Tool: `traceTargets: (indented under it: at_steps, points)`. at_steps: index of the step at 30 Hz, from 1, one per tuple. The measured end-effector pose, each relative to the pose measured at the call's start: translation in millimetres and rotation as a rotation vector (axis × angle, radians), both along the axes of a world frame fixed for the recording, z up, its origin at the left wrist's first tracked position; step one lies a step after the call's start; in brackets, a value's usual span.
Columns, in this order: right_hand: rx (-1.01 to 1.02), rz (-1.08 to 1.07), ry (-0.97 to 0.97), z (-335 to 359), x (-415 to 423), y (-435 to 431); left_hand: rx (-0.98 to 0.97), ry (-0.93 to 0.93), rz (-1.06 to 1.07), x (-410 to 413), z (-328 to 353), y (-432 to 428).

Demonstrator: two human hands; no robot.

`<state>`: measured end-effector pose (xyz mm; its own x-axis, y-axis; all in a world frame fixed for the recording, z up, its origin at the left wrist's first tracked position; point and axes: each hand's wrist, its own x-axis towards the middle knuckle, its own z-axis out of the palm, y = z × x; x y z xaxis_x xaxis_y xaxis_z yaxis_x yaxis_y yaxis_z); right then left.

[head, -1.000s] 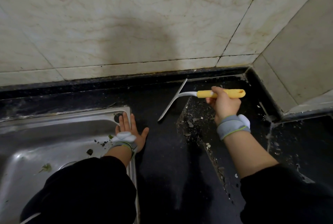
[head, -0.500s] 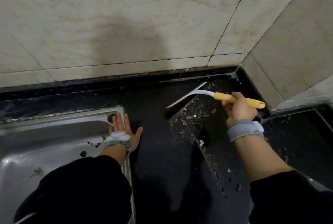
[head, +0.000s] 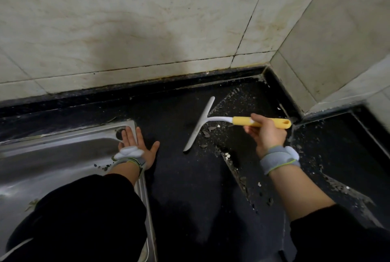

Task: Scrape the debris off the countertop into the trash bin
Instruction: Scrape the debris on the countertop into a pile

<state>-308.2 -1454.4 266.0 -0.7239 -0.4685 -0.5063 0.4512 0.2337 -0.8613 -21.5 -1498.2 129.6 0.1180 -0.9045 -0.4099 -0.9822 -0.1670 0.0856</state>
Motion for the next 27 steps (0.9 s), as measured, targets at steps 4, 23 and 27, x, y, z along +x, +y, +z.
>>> traceTargets:
  at_steps: [4,23,27]
  points:
    - [0.035,-0.083,0.045,10.1,-31.0,15.8,-0.015,0.014,0.002,-0.2,-0.5,2.2]
    - [-0.042,0.268,-0.067,-5.2,51.5,50.1,-0.027,-0.074,-0.172,0.6,7.7,55.7]
    - [-0.006,0.167,-0.03,4.5,-1.7,66.9,-0.085,-0.085,-0.204,-9.2,8.7,78.2]
